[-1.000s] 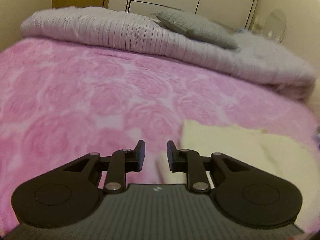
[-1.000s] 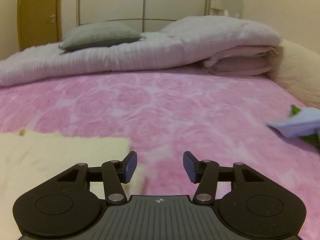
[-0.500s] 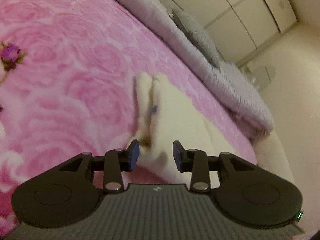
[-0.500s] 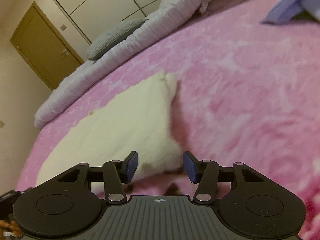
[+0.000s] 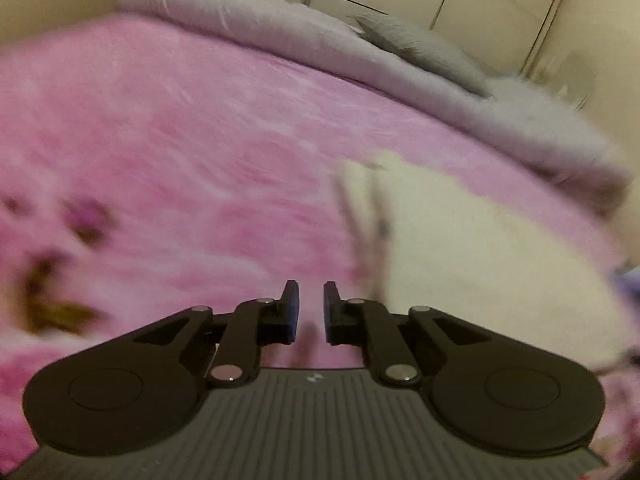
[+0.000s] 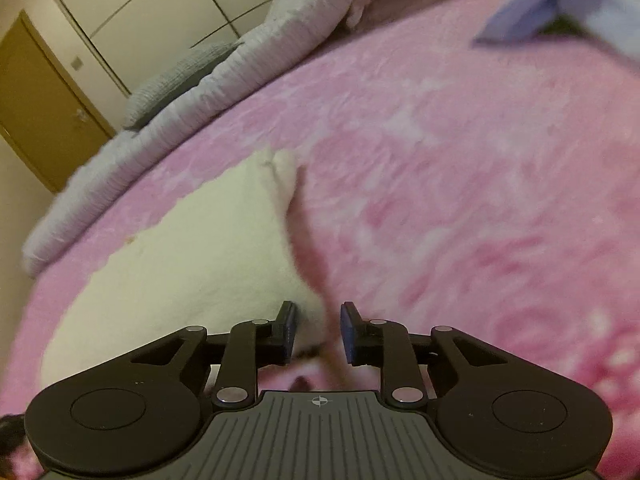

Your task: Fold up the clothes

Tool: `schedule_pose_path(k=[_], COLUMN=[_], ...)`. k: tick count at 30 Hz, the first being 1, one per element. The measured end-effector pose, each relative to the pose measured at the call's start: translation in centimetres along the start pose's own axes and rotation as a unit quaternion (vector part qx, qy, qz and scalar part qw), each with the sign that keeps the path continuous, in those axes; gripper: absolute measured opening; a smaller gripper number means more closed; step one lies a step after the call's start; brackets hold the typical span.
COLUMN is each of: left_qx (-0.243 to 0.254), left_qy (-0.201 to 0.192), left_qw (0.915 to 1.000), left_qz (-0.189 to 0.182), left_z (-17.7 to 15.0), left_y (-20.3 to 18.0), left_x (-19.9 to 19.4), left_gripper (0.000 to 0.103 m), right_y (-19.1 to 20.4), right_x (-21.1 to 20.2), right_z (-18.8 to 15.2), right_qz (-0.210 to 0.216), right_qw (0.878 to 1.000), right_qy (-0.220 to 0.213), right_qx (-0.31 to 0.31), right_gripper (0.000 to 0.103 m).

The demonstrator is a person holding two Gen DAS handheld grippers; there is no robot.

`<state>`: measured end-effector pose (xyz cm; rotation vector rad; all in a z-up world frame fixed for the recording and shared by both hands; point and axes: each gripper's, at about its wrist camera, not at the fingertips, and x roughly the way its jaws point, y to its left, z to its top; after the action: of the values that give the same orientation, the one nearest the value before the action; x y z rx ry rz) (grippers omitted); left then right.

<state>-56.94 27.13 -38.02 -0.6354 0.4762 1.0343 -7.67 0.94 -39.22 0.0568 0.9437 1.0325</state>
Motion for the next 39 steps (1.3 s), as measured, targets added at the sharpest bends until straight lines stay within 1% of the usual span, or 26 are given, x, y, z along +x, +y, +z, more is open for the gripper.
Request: schedule_pose_path(k=[1,3,5,7,9,11,12,13,14,16,17,18,19,21,22,23,25,26,28,30,31,32,34,36,37,39], left_qx=[0.0,-0.007,0.022,0.059,0.08,0.097,0.11,0.132,0.154,0.19,0.195,0.177,0.156,0.1,0.086,0.09,0.116,0.122,0.135,0.164,0.171,0.178,0.191,0.204,0.21,0.224], left_qy=[-0.008,-0.014,-0.01,-0.003,0.013,0.031,0.038,0.043,0.048,0.053,0.054,0.051,0.051,0.061,0.062,0.057,0.045,0.05,0.062,0.073,0.074,0.074,0.075,0.075,0.076,0.073], left_qw=[0.9999,0.9977,0.9942,0.9874,0.9796,0.9725,0.969,0.9659,0.9636,0.9654,0.9673,0.9721,0.9765,0.9829,0.985,0.9857,0.9827,0.9787,0.9698,0.9619,0.9625,0.9631,0.9638,0.964,0.964,0.9641], left_qz=[-0.012,-0.066,-0.105,-0.147,-0.184,-0.21,-0.218,-0.219,-0.213,-0.171,-0.153,-0.145,-0.141,-0.142,-0.136,-0.13,-0.137,-0.157,-0.193,-0.206,-0.197,-0.188,-0.171,-0.153,-0.144,-0.122], left_z=[0.5,1.8,2.8,3.3,3.4,3.2,3.0,2.7,2.3,1.6,1.5,1.9,2.4,3.9,4.6,5.2,6.2,6.5,6.9,6.8,6.6,6.4,6.0,5.7,5.5,5.2], left_y=[-0.2,-1.4,-4.1,-7.8,-11.1,-14.0,-15.3,-16.3,-17.3,-17.2,-16.4,-14.8,-13.2,-10.6,-10.0,-10.3,-12.2,-13.4,-16.4,-18.8,-18.9,-18.9,-19.0,-19.0,-19.1,-18.8], left_x=[-0.7,-1.5,-1.1,0.3,2.6,5.2,6.4,7.4,8.5,10.4,11.1,11.3,11.5,11.4,11.1,10.8,10.4,10.5,11.4,12.9,13.4,14.0,15.1,16.2,16.7,17.7], left_gripper=[0.008,0.008,0.008,0.009,0.009,0.01,0.01,0.011,0.01,0.007,0.003,0.003,0.003,0.003,0.002,0.004,0.006,0.006,0.006,0.006,0.007,0.01,0.009,0.007,0.003,0.003], right_y=[1.1,3.2,5.3,7.4,9.5,11.6,12.2,12.7,12.8,12.6,11.8,10.9,9.7,7.3,6.1,6.6,7.7,8.3,10.3,12.7,13.4,14.1,15.5,15.7,15.2,13.3], right_x=[0.2,0.5,0.8,1.1,1.4,1.7,2.7,3.8,4.9,6.9,7.9,8.3,8.1,7.7,7.4,7.2,6.7,6.4,7.8,10.0,11.0,12.1,14.1,15.7,16.8,16.2], right_z=[0.0,0.1,0.2,0.2,0.3,0.3,0.1,-0.1,-0.2,-0.5,-0.6,-0.4,0.4,2.0,2.8,3.6,5.0,5.7,6.3,6.5,6.1,5.7,4.9,3.6,3.2,3.1], right_qz=[0.003,0.009,0.014,0.02,0.026,0.031,0.036,0.043,0.043,0.035,0.011,-0.008,-0.006,-0.001,0.002,0.003,0.004,0.005,0.032,0.05,0.054,0.058,0.066,0.046,0.027,-0.002], right_qw=[1.0,0.998,0.995,0.99,0.984,0.976,0.974,0.972,0.97,0.966,0.964,0.963,0.968,0.977,0.981,0.981,0.98,0.979,0.975,0.967,0.964,0.961,0.955,0.945,0.941,0.942], right_qy=[-0.005,-0.015,-0.026,-0.036,-0.046,-0.056,-0.048,-0.037,-0.027,-0.008,0.0,-0.005,-0.004,-0.002,-0.001,-0.008,-0.023,-0.03,-0.021,-0.005,0.006,0.017,0.038,0.059,0.059,0.039], right_qx=[-0.019,-0.057,-0.095,-0.132,-0.17,-0.207,-0.218,-0.228,-0.237,-0.256,-0.265,-0.269,-0.251,-0.212,-0.192,-0.194,-0.198,-0.201,-0.218,-0.25,-0.26,-0.269,-0.288,-0.317,-0.332,-0.332], right_gripper=[0.023,0.023,0.023,0.022,0.022,0.022,0.022,0.022,0.022,0.022,0.022,0.022,0.021,0.012,0.012,0.012,0.012,0.012,0.012,0.012,0.012,0.012,0.012,0.012,0.012,0.012])
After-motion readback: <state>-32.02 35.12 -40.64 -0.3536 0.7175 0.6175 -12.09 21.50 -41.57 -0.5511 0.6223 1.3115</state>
